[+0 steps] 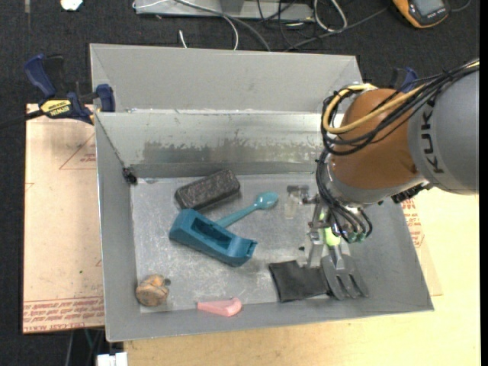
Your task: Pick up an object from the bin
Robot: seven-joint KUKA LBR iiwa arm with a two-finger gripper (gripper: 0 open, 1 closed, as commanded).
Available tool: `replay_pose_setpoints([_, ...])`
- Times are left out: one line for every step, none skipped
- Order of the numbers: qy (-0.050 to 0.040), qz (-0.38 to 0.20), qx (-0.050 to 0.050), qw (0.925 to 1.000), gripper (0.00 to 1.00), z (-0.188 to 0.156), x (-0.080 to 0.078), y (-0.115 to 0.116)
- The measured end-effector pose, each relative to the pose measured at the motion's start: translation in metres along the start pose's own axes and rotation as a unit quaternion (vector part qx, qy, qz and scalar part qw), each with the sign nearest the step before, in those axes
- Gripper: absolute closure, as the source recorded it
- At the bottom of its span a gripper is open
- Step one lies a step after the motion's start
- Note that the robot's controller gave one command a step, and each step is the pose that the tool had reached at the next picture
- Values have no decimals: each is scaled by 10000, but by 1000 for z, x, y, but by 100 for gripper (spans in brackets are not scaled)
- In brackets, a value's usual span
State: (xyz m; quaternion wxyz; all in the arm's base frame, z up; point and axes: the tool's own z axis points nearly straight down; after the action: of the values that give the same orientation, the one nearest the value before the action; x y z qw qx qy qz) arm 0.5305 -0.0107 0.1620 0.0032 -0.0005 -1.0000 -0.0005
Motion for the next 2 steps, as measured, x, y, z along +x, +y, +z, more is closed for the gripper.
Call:
replay_pose_setpoints([-34, -3, 2, 10000, 0, -3, -2, 0])
replay_pose_setpoints([-49, -498, 3, 9987, 0, 67, 35, -28])
